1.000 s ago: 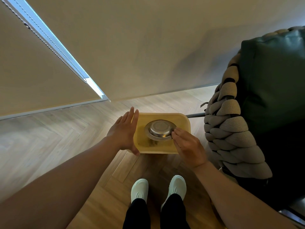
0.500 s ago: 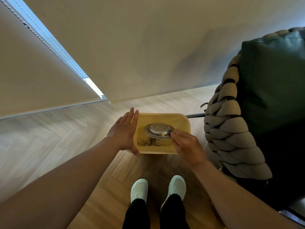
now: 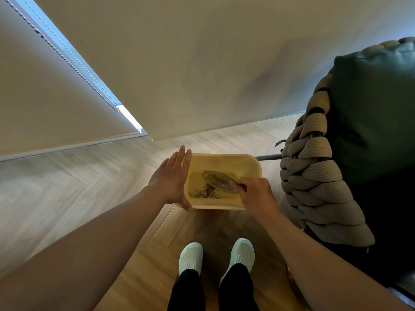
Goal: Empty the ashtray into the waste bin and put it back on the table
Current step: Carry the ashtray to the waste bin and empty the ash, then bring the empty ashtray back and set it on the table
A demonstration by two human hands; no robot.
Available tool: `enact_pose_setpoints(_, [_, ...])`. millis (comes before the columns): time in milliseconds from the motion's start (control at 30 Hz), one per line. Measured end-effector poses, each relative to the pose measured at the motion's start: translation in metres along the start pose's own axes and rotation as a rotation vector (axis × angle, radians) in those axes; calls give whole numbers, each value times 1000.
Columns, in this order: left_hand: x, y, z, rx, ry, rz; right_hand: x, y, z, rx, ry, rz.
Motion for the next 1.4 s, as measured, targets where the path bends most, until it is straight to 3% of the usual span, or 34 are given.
enact_pose_setpoints(267, [-1, -1, 0, -5, -3, -4, 0, 1, -13, -149, -338, -300])
enact_pose_setpoints(567, [1, -1, 1, -12, 5, -33, 5, -3, -16, -308, -539, -681])
enact_pose_setpoints(867, [8, 0, 5, 4, -3, -8, 7, 1, -18, -336, -575, -758])
enact_pose_setpoints(1167, [30, 4, 4, 268, -109, 157, -3, 12, -11, -378, -554, -776])
enact_pose_setpoints(1400, [34, 3, 8, 227, -105, 258, -5, 21, -9, -377, -480, -654])
Point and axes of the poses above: each hand's wrist, its own z-axis away from the middle knuckle, its own y-axis out of the back of the hand, x = y × z, the point moved 1 cm from there along -z, towards the middle knuckle, and after that the axes turned 13 degrees about -y, right-handed, at the moved point
